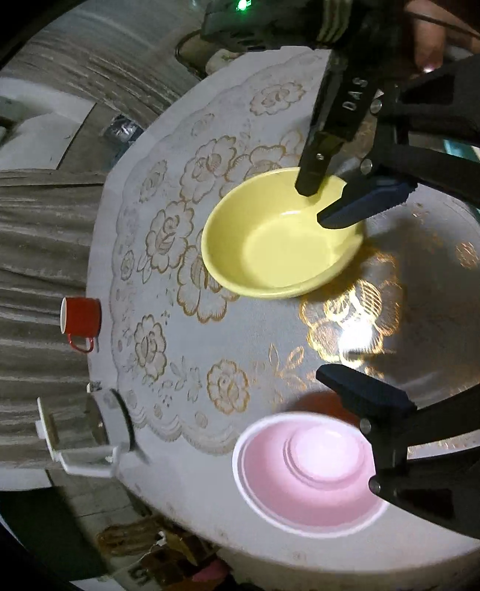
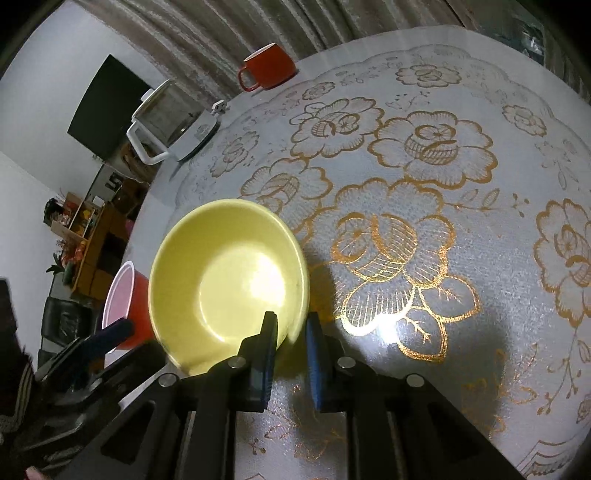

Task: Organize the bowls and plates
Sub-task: 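Close both grippers on the yellow bowl rim, then lift the yellow bowl with both grippers and lower it into the steel basin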

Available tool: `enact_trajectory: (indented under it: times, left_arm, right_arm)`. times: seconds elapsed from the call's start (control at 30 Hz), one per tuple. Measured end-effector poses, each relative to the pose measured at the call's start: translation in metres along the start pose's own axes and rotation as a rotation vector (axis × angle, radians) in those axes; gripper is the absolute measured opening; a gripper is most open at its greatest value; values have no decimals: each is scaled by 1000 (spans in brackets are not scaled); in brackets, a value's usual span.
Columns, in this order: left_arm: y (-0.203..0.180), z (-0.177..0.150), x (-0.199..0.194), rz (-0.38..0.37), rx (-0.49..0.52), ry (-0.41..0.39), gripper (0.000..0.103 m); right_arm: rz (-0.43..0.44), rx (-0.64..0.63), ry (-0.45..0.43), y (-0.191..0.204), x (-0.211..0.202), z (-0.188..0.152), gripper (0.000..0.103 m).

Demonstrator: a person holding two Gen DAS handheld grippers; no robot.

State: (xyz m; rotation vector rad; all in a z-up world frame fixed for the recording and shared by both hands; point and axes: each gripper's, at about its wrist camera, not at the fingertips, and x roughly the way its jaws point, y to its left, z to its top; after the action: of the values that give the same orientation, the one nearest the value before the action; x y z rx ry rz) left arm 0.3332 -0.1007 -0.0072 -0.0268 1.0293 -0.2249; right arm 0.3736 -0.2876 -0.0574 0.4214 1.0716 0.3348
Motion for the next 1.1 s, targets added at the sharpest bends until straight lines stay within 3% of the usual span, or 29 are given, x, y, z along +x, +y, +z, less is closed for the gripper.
enact_trajectory:
  times: [0.13,0.2,0.27,0.5,0.57,1.1]
  left_arm:
    - [-7,3,5,-7,38,-11,72]
    - [-11,6,9,6,61,-9,64]
    - [-13,8,15,4,77,6,40]
    - [-21,7,29,19,129,34,25]
    - [-22,7,31,16,135,47,16]
    - [-24,-4,-3,-10,119,2,16]
  right_arm:
    - [-25,-27,-9,1,-1,-1,14]
    - [-32,-28,-7,0,-1,0,14]
    - [-39,-33,-9,-1,0,0,14]
    - [-38,-44,-12,-2,0,1,14]
    - [-43,-45,-11,-1,0,1,14]
    - [-66,-80,-56,17,-27,-11,14]
